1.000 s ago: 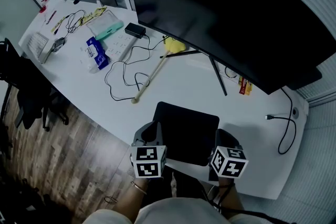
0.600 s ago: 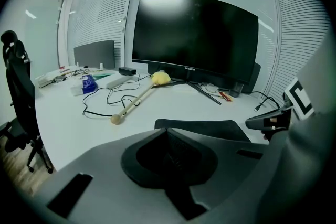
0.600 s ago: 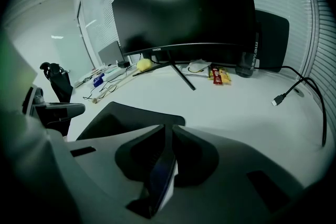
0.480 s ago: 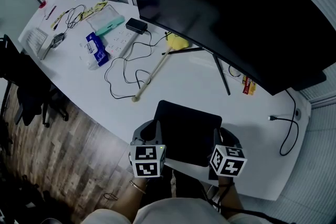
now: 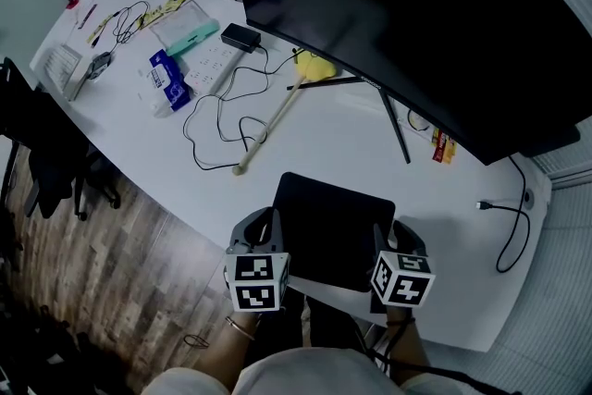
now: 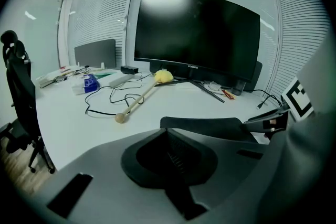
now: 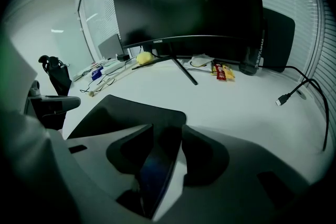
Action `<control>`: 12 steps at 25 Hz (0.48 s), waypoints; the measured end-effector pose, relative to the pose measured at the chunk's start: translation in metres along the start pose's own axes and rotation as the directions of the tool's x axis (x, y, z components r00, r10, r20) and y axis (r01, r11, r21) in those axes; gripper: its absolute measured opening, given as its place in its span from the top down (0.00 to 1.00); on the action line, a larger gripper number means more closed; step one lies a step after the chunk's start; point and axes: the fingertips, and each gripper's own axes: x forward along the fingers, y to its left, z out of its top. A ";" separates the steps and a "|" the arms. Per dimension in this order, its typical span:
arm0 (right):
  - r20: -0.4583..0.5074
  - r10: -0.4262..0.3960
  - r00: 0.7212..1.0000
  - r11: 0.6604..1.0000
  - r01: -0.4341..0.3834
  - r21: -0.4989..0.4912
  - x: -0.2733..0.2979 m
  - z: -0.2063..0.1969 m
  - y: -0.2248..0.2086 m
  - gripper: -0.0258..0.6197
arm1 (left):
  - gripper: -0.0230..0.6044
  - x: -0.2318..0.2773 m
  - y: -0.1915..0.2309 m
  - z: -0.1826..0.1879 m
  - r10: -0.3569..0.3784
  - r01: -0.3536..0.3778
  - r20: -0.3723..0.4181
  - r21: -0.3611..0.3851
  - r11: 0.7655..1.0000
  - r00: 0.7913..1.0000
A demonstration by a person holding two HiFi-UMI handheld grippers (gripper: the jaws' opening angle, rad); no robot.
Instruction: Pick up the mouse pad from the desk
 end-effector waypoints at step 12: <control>-0.033 -0.014 0.999 0.999 0.012 -0.033 0.013 -0.004 -0.001 0.65 | 0.94 0.003 0.007 -0.007 0.009 -0.009 -0.014 -0.005 1.000 1.000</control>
